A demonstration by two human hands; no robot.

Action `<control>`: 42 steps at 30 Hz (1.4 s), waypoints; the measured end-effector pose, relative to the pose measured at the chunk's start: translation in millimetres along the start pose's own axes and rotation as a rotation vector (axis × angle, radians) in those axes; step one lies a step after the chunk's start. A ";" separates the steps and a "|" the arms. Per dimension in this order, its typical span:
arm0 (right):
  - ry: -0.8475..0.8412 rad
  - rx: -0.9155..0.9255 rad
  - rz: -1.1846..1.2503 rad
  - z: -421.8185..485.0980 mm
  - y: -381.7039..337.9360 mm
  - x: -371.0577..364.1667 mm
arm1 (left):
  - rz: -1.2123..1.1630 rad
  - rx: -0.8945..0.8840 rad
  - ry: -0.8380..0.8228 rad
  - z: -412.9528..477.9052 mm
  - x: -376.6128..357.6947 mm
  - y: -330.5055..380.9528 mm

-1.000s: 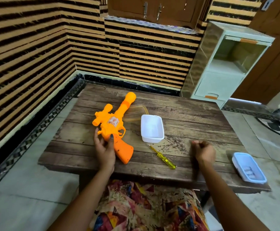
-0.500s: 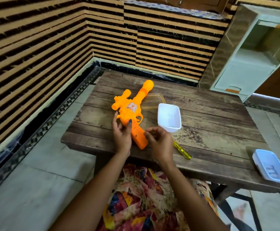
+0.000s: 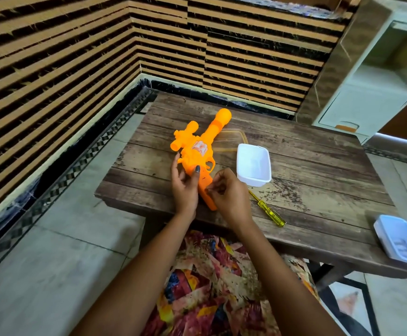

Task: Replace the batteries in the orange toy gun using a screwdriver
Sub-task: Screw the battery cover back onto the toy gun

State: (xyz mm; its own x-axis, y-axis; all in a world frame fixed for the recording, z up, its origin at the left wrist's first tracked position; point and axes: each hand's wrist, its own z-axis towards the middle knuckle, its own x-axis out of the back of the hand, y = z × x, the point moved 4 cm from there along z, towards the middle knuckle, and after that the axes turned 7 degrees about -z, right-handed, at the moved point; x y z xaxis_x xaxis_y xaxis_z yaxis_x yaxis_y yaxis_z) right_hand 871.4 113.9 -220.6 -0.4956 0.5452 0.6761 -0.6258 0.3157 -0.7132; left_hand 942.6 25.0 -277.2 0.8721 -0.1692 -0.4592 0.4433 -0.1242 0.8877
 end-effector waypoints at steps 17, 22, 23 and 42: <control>-0.177 -0.121 -0.012 20.5 -0.1 -0.1 | 0.016 -0.022 -0.013 -0.4 2.1 -0.8; -0.298 -0.210 -0.037 34.4 2.1 -4.3 | 0.012 -0.032 -0.023 -1.0 2.3 0.6; -0.308 -0.212 -0.043 36.3 2.0 -4.3 | 0.014 -0.032 -0.024 -1.0 2.1 1.0; -0.533 -0.234 0.178 30.3 9.3 0.2 | 0.002 0.002 -0.040 -4.2 1.3 3.5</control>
State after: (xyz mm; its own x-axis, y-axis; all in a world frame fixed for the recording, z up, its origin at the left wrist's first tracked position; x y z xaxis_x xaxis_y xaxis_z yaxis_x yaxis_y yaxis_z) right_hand 847.2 93.4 -221.5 -0.8518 0.1605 0.4987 -0.3863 0.4506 -0.8048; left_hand 946.1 28.4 -274.5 0.8641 -0.2083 -0.4582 0.4411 -0.1253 0.8887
